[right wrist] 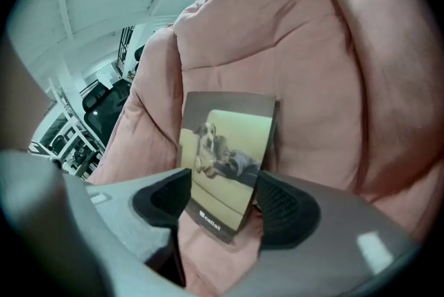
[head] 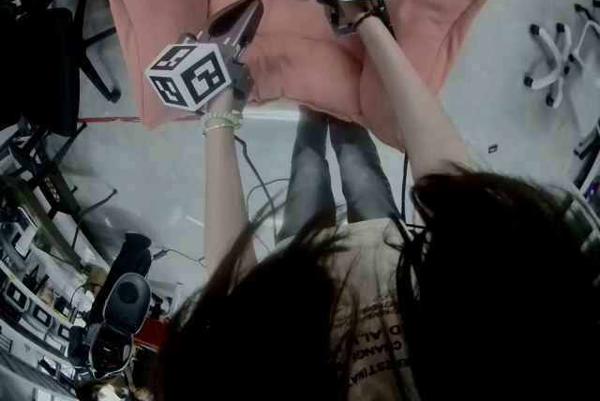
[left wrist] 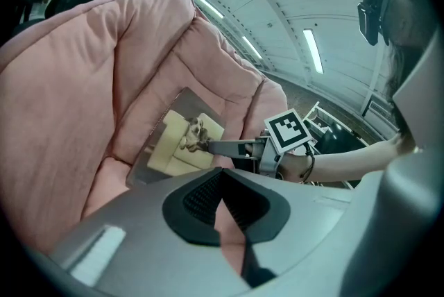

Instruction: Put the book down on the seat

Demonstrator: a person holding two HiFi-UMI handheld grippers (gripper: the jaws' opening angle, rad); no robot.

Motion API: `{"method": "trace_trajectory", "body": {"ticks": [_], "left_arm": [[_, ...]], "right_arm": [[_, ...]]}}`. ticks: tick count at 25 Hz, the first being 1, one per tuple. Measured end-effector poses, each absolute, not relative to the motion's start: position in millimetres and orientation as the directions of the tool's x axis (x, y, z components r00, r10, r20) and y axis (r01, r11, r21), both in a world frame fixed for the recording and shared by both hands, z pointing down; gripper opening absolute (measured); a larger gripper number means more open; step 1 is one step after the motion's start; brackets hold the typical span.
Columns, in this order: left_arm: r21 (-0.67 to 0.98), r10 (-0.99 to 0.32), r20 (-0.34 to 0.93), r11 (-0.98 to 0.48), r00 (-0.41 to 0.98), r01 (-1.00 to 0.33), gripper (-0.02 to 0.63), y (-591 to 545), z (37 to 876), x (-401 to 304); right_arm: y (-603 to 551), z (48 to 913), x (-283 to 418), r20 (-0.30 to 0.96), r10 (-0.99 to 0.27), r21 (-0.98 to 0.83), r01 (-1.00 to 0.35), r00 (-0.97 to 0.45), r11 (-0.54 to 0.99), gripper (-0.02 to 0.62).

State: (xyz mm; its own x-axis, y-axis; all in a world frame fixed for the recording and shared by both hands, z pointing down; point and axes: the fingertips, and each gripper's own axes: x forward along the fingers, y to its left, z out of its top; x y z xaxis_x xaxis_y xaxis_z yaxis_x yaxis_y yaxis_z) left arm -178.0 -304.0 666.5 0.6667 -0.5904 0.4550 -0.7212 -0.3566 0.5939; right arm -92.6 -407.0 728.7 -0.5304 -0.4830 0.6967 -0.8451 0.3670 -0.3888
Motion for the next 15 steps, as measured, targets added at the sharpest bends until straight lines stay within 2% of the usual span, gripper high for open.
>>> {"method": "trace_trajectory", "body": {"ticks": [7,15], "left_arm": [[0.592,-0.591,0.452,-0.362,0.669,-0.72,-0.005,-300.4,654.8,-169.2],[0.597,-0.609,0.432,-0.359,0.665,-0.717,-0.005,-297.6,622.8,-161.0]], "right_arm": [[-392.6,702.8,-100.2,0.665,-0.44,-0.451,-0.794,-0.604,0.408,0.267],[-369.7,656.1,-98.5,0.626,-0.409,-0.493,-0.743,-0.664,0.452,0.182]]}}
